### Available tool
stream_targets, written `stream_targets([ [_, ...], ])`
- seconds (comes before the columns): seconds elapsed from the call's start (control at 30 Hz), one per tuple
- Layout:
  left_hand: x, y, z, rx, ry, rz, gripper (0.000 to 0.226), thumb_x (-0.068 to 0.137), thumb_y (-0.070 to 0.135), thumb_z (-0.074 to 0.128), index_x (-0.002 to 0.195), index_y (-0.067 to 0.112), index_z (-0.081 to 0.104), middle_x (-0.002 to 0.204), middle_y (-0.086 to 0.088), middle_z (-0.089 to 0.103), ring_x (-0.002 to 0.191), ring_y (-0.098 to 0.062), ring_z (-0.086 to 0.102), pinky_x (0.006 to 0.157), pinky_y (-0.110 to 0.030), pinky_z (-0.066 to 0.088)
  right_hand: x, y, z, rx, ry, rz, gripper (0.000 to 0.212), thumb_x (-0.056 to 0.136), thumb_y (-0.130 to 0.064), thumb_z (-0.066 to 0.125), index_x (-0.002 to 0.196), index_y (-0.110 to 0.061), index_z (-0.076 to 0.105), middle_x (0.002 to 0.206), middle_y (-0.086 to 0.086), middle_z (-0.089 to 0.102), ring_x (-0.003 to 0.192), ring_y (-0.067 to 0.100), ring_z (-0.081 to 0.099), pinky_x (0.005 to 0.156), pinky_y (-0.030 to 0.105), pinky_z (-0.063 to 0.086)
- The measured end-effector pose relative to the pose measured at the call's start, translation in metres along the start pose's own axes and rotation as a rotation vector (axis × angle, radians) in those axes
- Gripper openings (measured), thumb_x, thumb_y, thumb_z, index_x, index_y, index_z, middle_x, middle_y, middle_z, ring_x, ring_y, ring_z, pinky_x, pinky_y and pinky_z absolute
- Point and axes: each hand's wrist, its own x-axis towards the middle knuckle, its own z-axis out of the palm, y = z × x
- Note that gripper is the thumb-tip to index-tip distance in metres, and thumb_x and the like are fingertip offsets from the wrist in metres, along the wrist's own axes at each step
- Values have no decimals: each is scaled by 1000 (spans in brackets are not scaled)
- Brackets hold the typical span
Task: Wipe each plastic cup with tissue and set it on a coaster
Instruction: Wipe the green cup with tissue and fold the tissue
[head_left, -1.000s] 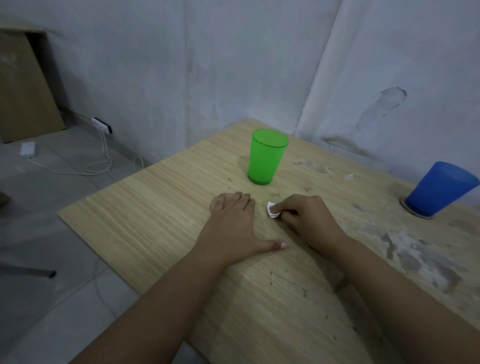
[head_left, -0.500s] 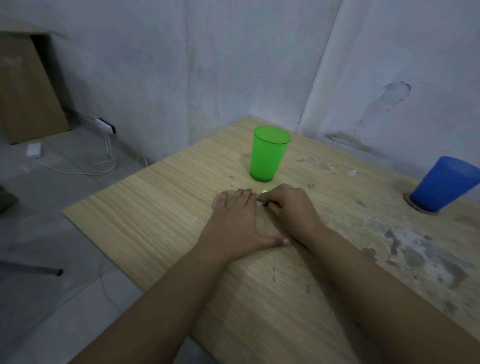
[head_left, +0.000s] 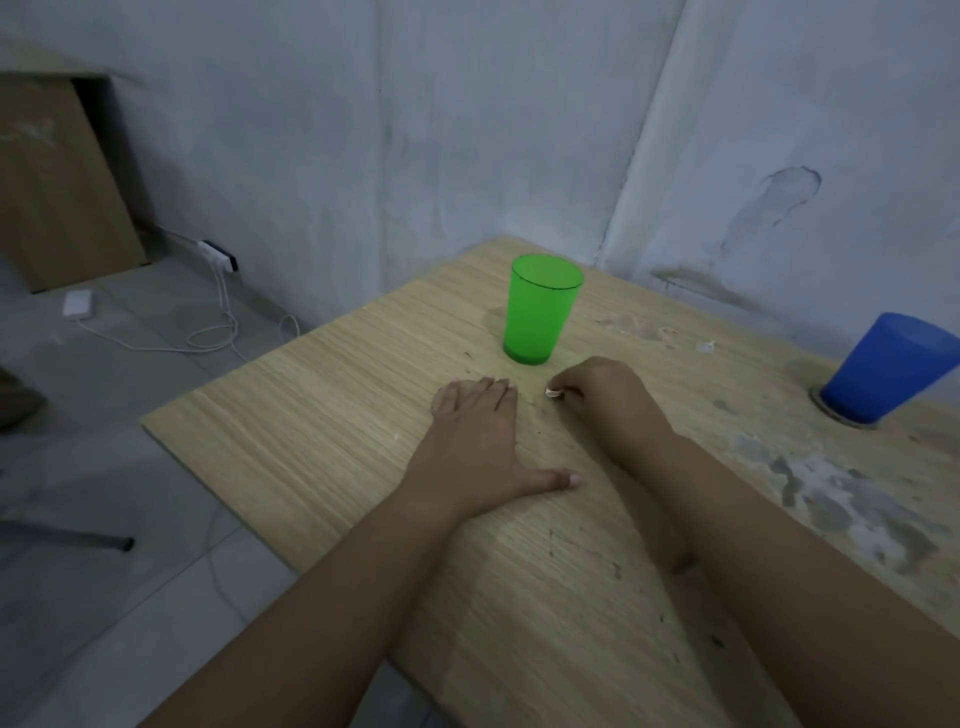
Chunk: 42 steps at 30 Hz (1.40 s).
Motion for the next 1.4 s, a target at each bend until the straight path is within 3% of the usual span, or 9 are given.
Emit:
stream_targets([
  [0.13, -1, 1, -1, -16, 0, -4, 119, 63, 88, 43, 149, 9, 19, 158, -3, 19, 147, -15, 8, 120, -41, -1, -13, -9, 2, -245, -85, 3, 28, 88, -19, 51, 108, -9, 68, 102, 17, 64, 94, 31, 59, 80, 35, 44],
  [0.33, -1, 0, -1, -44, 32, 42, 116, 65, 81, 52, 149, 9, 20, 158, -3, 20, 147, -15, 8, 120, -40, -3, -27, -31, 4, -259, -152, 22, 28, 82, -17, 59, 107, -15, 69, 103, 12, 70, 97, 28, 61, 84, 33, 48],
  [0.43, 1, -3, -1, -94, 62, 97, 105, 68, 68, 62, 148, 11, 24, 155, -2, 28, 146, -15, 14, 120, -38, -1, -30, -41, 3, -112, -89, 3, 28, 86, -15, 50, 105, -15, 71, 102, 12, 72, 94, 27, 63, 84, 31, 47],
  [0.57, 0, -6, -3, -323, 138, 169, 82, 73, 52, 71, 142, 20, 39, 142, 2, 48, 136, -8, 34, 118, -27, 2, -28, -32, -7, 230, -22, 140, 16, 82, -12, 61, 86, -12, 76, 84, 9, 75, 71, 13, 60, 63, 10, 40],
  [0.7, 0, -9, -5, -502, 189, 190, 54, 78, 31, 73, 129, 25, 56, 118, 9, 66, 102, 5, 54, 107, -17, 26, -27, -16, -16, 821, 27, 393, 9, 75, -8, 68, 76, -10, 76, 81, 23, 72, 72, 31, 63, 77, 49, 54],
  [0.8, -1, -10, -6, -562, 258, 217, 41, 80, 9, 68, 119, 19, 64, 99, 9, 70, 86, 13, 51, 78, -2, 35, -28, -16, -18, 936, 3, 450, 18, 77, 6, 58, 74, -6, 71, 76, 25, 67, 62, 26, 57, 65, 36, 49],
  [1.07, -3, -9, -11, -690, 325, 191, 25, 74, 6, 75, 97, 16, 72, 85, 6, 71, 83, 2, 62, 75, -8, 42, -26, -14, -12, 1180, -85, 477, 25, 80, 15, 52, 72, -3, 68, 72, 18, 69, 55, 20, 65, 56, 22, 58],
  [1.17, -4, -8, -13, -717, 339, 135, 15, 76, 15, 77, 91, 15, 74, 80, 7, 71, 78, 4, 61, 72, -7, 41, -30, -18, -15, 1294, -109, 448, 26, 83, 18, 43, 76, 5, 64, 77, 22, 68, 63, 20, 69, 67, 23, 60],
  [1.4, 1, -10, -6, -256, 549, 241, 5, 80, 22, 68, 81, 18, 67, 73, 3, 63, 70, -16, 58, 64, -30, 40, -35, -33, 2, 1674, -63, 608, 12, 87, -1, 56, 91, 9, 63, 78, 15, 69, 70, 17, 68, 74, 23, 58],
])
